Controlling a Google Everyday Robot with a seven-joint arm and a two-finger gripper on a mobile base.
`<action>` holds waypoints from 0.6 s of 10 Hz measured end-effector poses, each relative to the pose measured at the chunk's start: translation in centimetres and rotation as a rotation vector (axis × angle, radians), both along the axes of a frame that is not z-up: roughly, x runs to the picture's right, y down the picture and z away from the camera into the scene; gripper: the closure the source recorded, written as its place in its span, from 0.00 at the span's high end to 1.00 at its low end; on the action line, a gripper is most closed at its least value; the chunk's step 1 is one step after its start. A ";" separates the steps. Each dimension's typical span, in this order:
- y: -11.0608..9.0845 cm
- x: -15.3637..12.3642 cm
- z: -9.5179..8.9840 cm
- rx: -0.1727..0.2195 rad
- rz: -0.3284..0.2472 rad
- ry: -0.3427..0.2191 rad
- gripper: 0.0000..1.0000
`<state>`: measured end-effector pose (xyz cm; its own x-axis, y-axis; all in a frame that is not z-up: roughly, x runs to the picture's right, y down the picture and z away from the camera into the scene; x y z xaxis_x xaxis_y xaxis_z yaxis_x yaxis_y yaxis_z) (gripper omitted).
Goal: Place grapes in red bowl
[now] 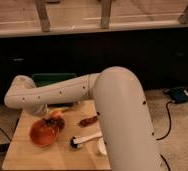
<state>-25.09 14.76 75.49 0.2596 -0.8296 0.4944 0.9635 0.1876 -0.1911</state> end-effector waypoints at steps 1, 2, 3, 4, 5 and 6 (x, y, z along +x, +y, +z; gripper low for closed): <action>0.0 -0.1 -0.1 0.000 -0.001 -0.002 0.30; 0.1 -0.1 -0.1 -0.001 0.000 -0.003 0.30; 0.2 -0.1 -0.2 -0.001 0.000 -0.004 0.30; 0.2 -0.1 -0.3 0.000 0.000 -0.005 0.30; 0.3 -0.2 -0.3 -0.001 -0.001 -0.006 0.30; 0.4 -0.2 -0.4 -0.001 -0.001 -0.007 0.30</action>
